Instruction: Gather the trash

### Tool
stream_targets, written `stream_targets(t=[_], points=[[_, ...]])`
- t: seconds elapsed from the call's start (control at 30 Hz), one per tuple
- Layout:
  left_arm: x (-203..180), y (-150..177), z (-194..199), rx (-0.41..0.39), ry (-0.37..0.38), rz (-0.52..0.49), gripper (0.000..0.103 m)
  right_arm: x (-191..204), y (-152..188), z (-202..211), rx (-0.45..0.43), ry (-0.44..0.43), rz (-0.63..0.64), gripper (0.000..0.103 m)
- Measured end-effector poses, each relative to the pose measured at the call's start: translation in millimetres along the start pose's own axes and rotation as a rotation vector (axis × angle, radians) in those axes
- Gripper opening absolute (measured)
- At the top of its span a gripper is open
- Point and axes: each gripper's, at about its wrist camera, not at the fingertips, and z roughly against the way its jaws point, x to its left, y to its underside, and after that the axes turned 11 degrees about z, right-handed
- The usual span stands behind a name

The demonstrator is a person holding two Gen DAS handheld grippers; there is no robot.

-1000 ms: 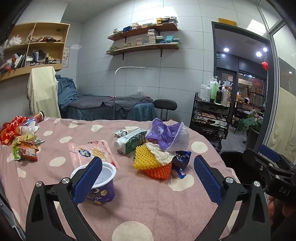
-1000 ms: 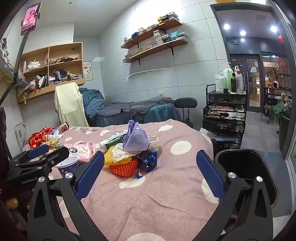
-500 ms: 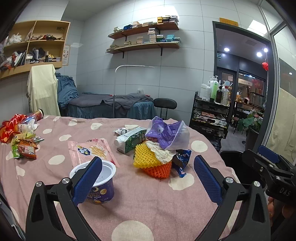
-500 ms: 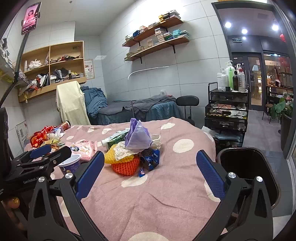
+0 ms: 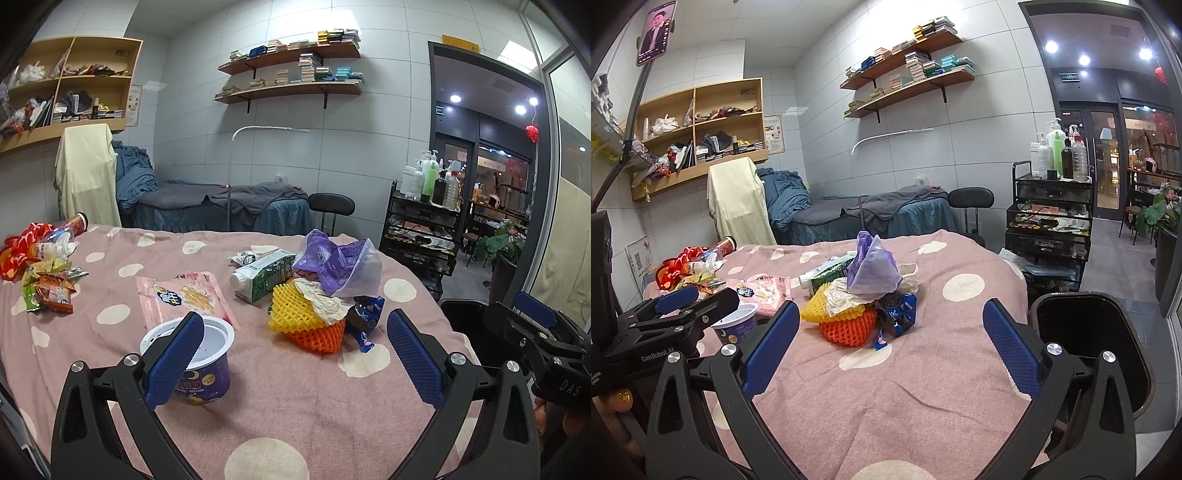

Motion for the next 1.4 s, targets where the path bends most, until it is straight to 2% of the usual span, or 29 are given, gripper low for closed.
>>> stream_targets(t=[1.4], points=[[4.7,2.6,-1.7,0.022,-0.006,0.014,0.098,5.9,4.8,-2.5,0.02,-0.014,-0.002,0.098]])
